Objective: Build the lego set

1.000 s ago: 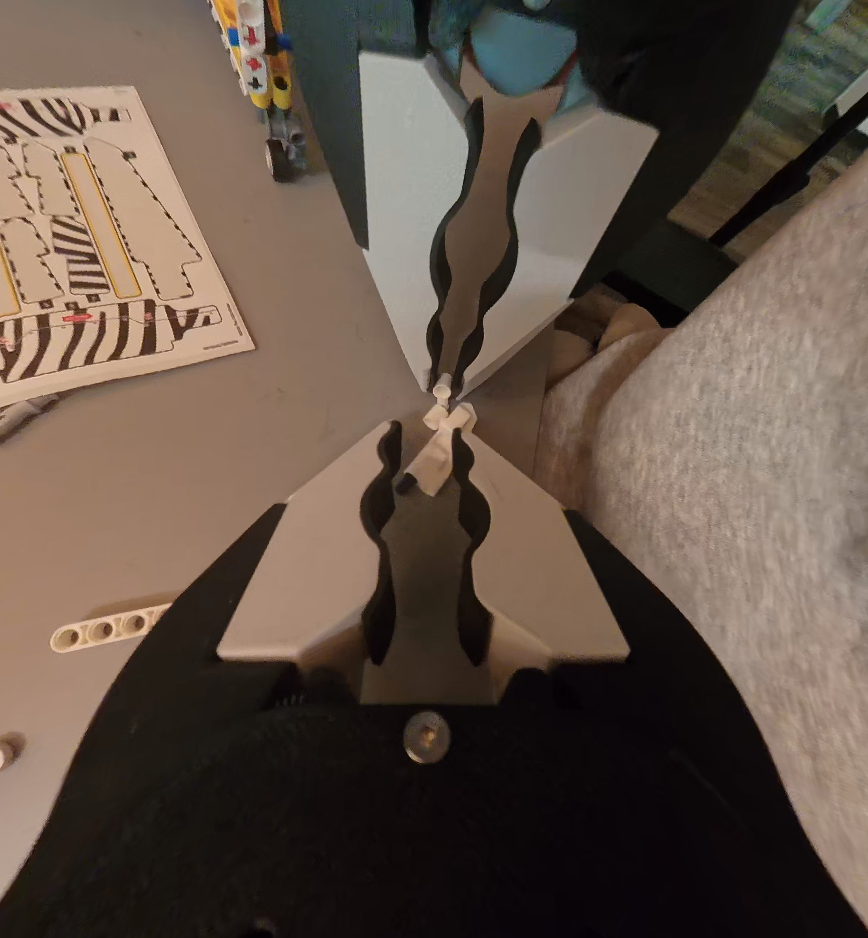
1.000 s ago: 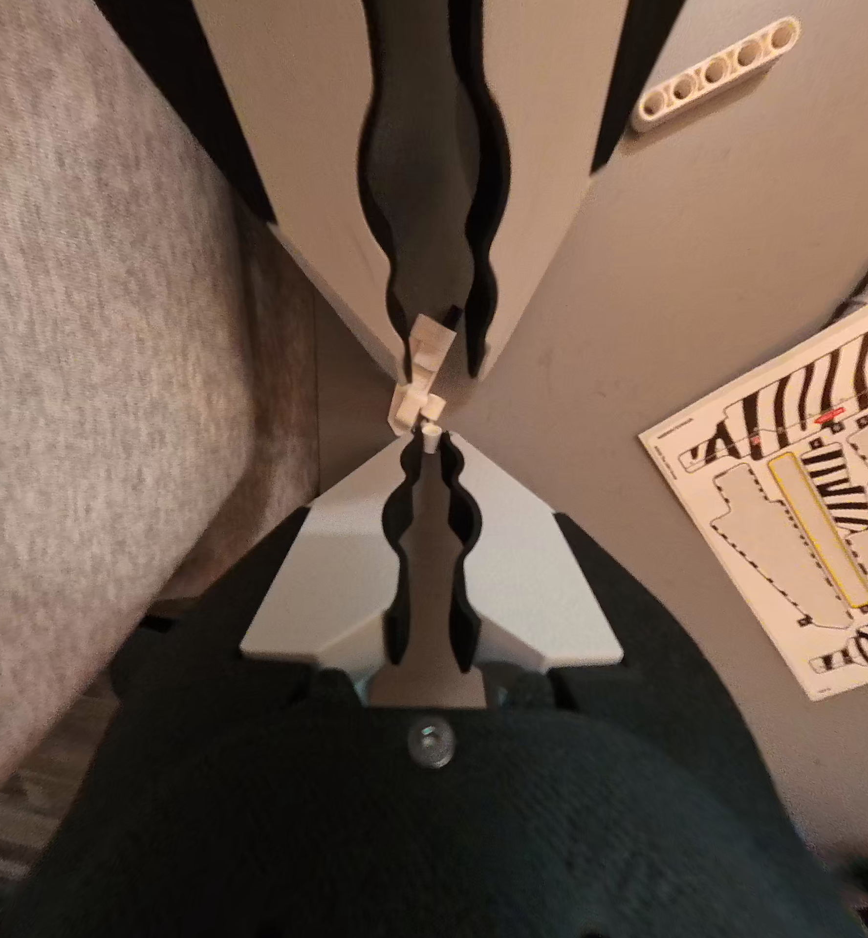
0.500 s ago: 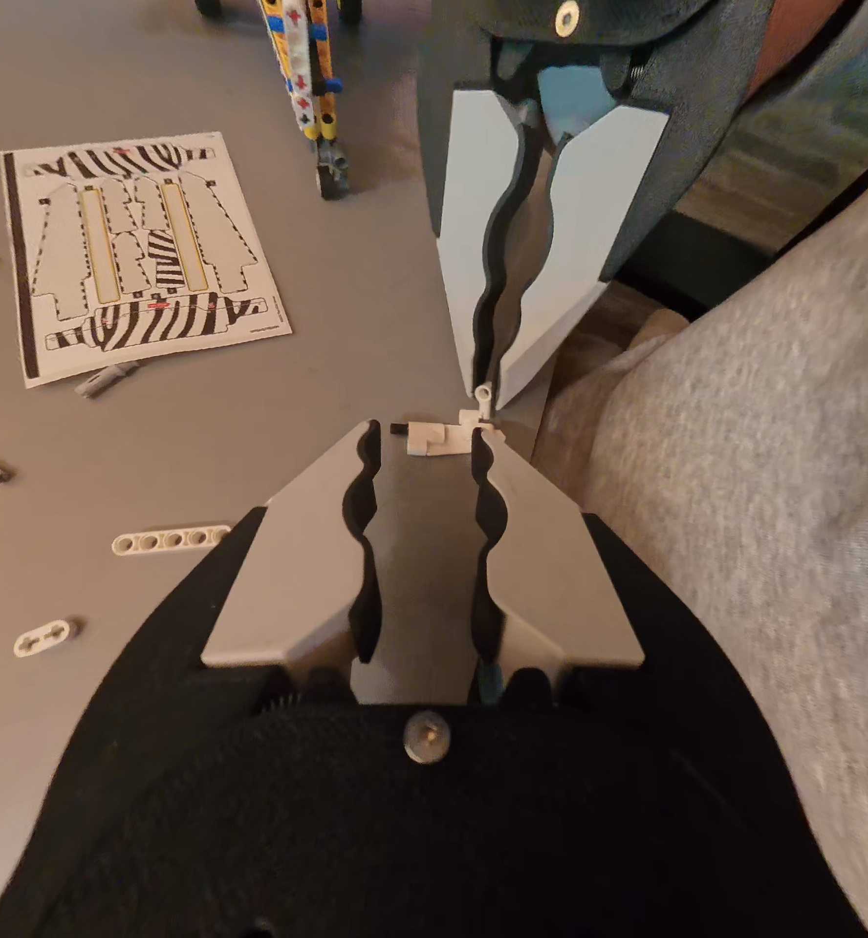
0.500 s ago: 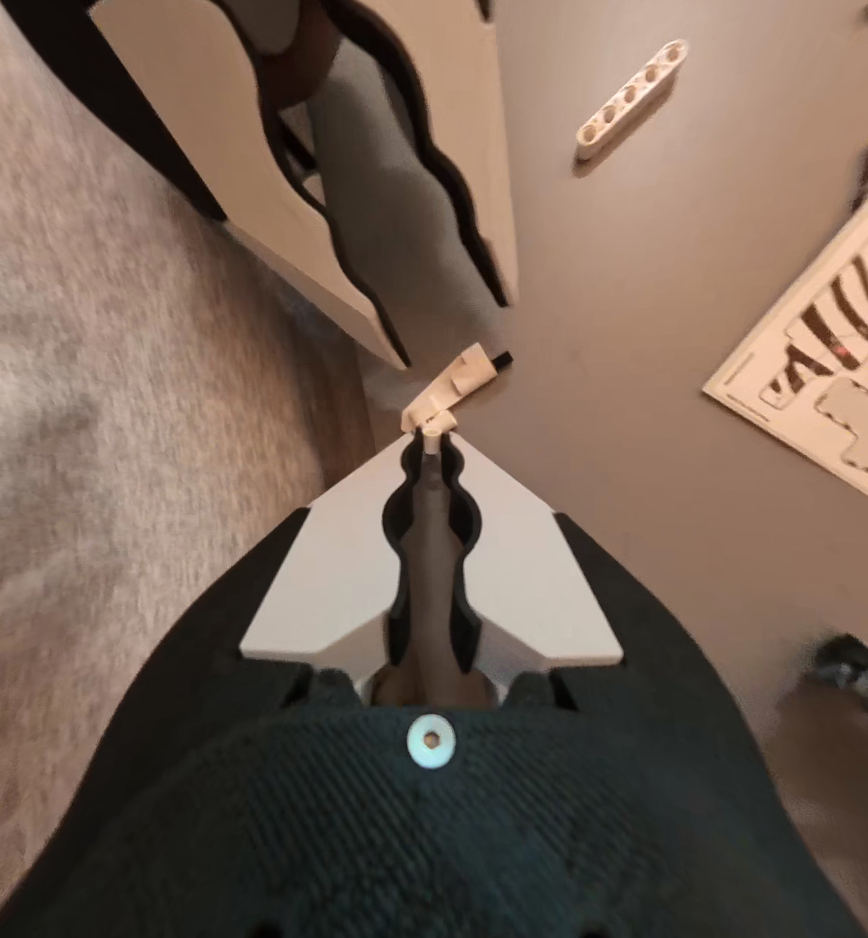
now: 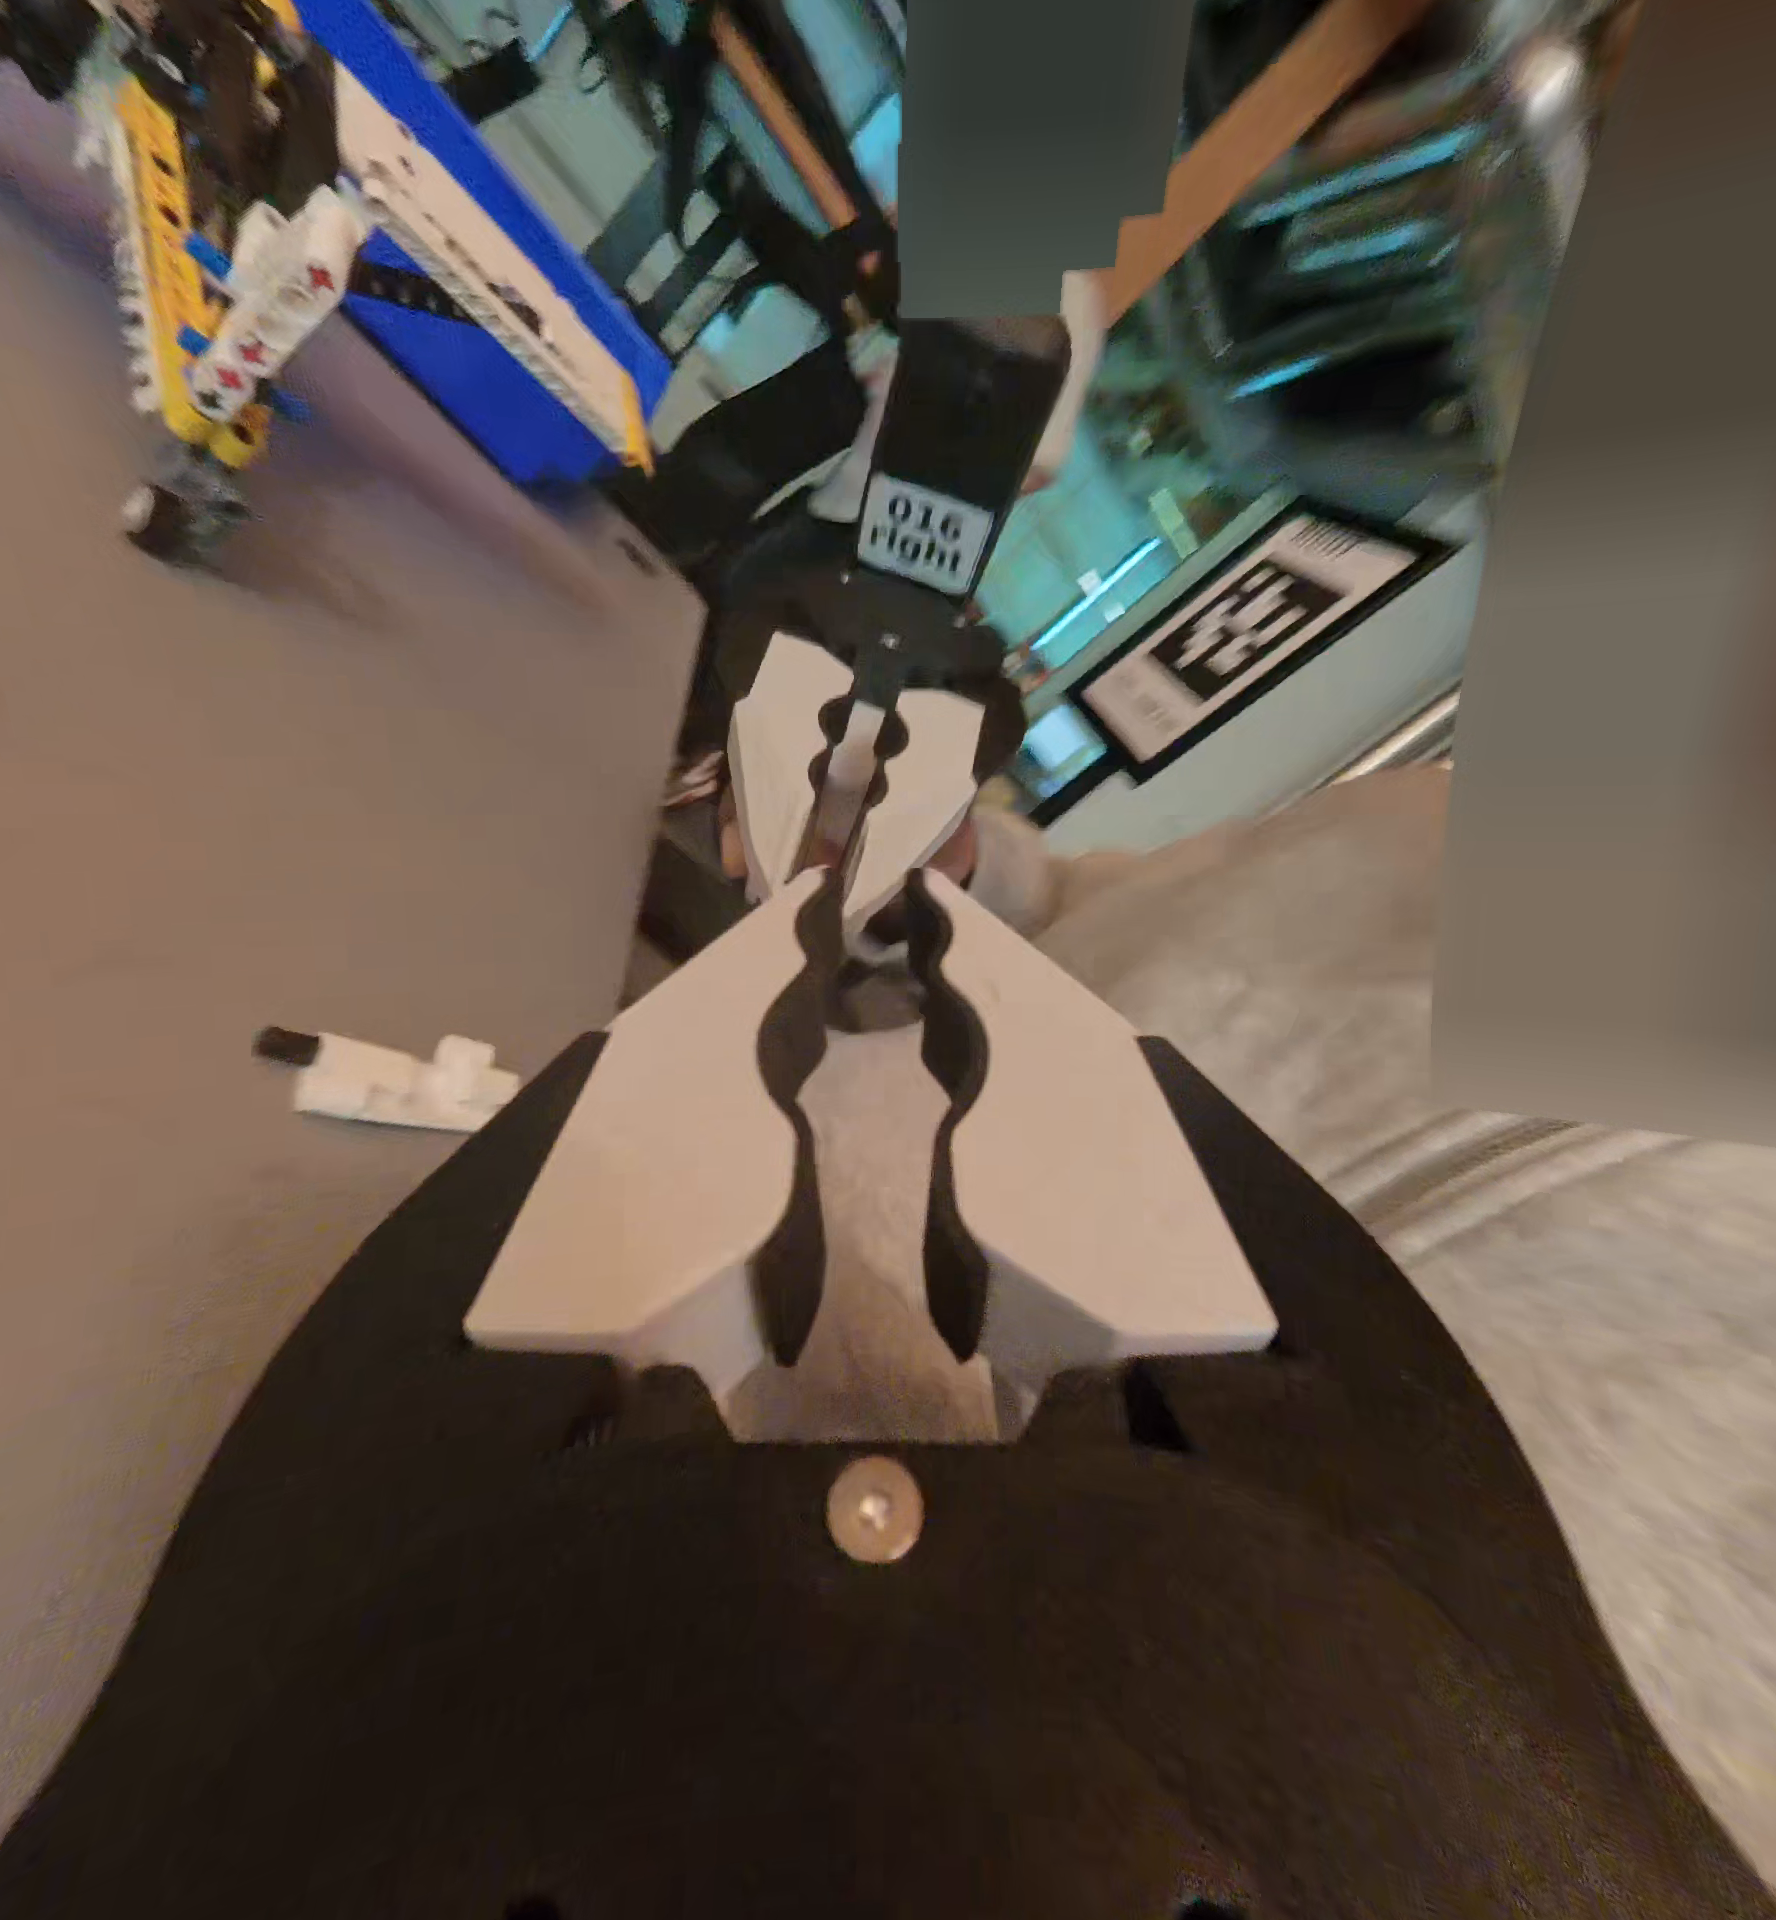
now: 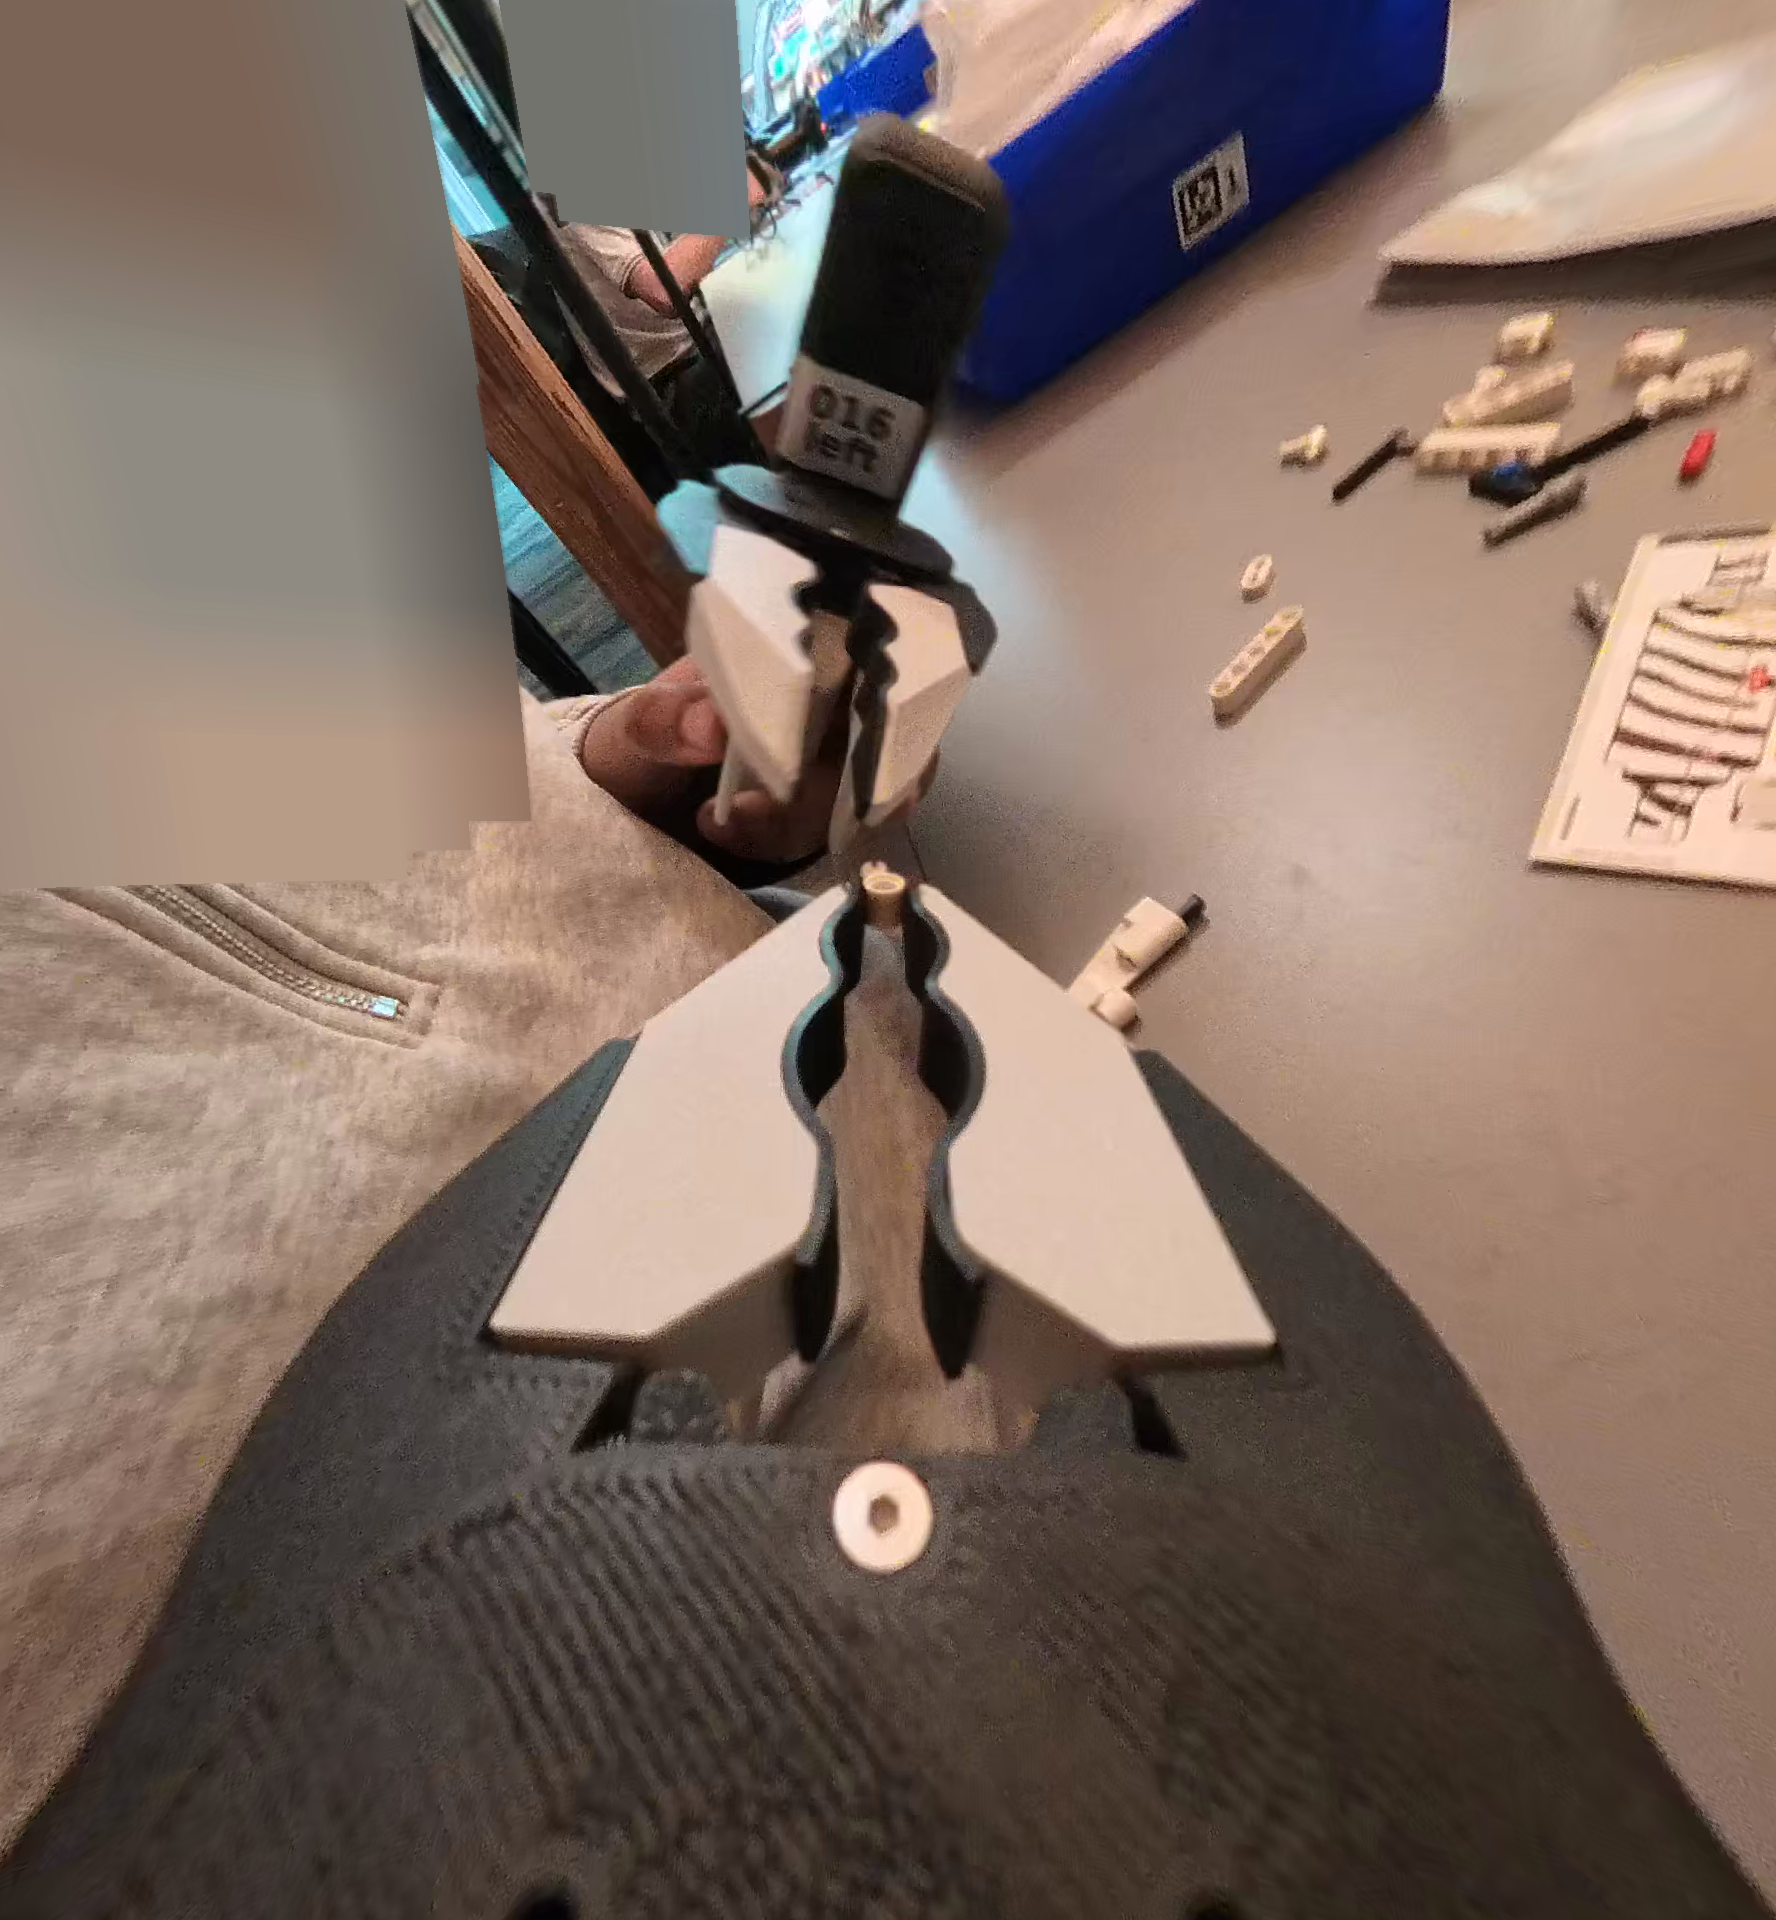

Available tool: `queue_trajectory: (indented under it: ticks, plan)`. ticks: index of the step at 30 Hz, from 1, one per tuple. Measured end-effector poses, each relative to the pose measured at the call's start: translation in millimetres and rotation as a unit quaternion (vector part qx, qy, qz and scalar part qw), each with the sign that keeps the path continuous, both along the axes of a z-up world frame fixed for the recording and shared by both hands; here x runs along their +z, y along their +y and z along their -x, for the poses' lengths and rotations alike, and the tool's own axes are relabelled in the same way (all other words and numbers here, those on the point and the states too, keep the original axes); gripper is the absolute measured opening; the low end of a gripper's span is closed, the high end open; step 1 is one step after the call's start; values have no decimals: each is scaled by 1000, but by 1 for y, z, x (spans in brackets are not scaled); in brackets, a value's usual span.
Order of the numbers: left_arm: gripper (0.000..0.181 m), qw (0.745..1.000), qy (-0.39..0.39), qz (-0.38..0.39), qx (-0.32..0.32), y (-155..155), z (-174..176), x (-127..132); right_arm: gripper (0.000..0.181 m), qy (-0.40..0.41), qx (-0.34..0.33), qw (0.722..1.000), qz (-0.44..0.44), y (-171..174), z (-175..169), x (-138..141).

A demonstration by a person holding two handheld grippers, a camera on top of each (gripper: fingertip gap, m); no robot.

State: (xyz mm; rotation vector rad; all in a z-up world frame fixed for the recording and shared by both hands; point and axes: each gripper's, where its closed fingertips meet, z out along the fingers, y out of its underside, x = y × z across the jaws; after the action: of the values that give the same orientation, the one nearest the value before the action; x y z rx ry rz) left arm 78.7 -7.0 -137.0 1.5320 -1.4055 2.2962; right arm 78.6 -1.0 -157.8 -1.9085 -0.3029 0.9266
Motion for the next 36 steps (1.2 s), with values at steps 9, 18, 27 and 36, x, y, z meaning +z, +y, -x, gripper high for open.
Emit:
queue_trajectory:
  ticks: [9, 18, 27, 36]
  plan:
    - [15, 1000, 21, -7, 11, -5, -6, -4, 5, 3, -28, 997, -73, -5, -3, 16]
    - [3, 997, 34, 63, -9, -5, -11, -5, 6, 0, -30, 996, -88, -1, -4, 11]
    - [0, 994, 24, 106, -8, 2, -11, 0, 0, -9, -45, 993, -112, 3, -12, 12]
    - [0, 998, 17, 40, 39, 19, -8, -3, 16, -72, -105, 986, -112, -4, -55, 11]
